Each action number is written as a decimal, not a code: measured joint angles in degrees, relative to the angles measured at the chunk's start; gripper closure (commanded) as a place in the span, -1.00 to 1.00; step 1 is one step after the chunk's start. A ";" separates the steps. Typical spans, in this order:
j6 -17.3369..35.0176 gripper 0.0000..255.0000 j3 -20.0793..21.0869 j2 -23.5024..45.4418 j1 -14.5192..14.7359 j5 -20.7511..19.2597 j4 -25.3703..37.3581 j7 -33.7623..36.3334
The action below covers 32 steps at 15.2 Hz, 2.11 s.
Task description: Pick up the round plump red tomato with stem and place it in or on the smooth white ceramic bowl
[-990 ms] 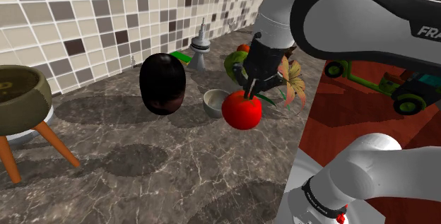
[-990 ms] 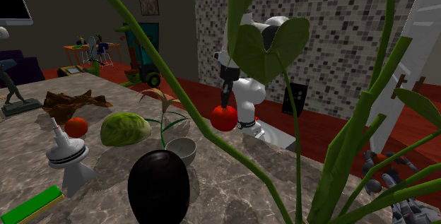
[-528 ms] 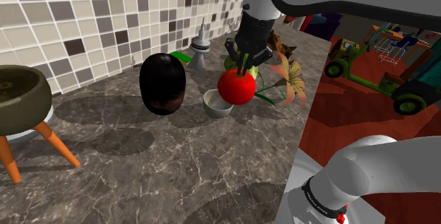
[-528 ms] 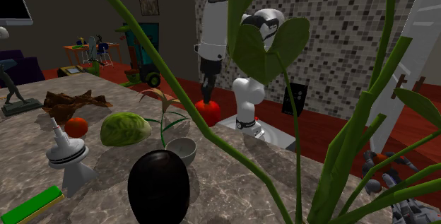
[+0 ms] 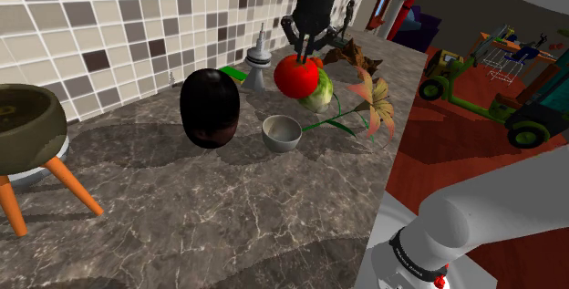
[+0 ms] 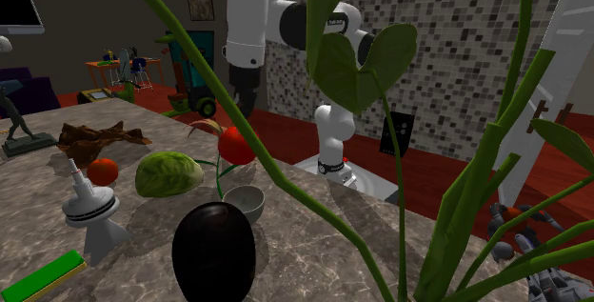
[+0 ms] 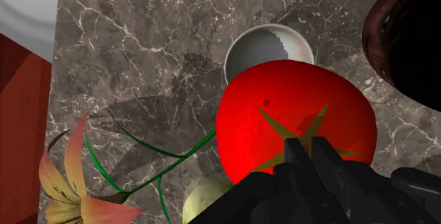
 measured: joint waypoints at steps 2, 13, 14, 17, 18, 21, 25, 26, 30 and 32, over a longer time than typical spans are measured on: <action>-0.21 1.00 -0.07 2.21 -0.65 -1.07 2.22 -0.38; 7.53 1.00 0.16 1.91 -0.44 -0.89 -5.84 0.01; 8.16 1.00 0.25 1.91 -0.39 -0.87 -6.47 0.14; 10.64 1.00 0.35 1.82 -0.31 -0.81 -9.05 0.28; 11.36 1.00 0.32 1.77 -0.32 -0.79 -9.79 0.25; 13.59 1.00 0.48 1.90 -0.27 -0.83 -11.93 0.47; 16.60 1.00 0.84 2.25 -0.18 -0.96 -14.63 0.99; 17.48 1.00 0.98 2.35 -0.13 -0.99 -15.45 1.19; 19.46 1.00 1.15 2.59 -0.11 -1.09 -17.22 1.45; 19.57 1.00 1.16 2.60 -0.11 -1.10 -17.30 1.45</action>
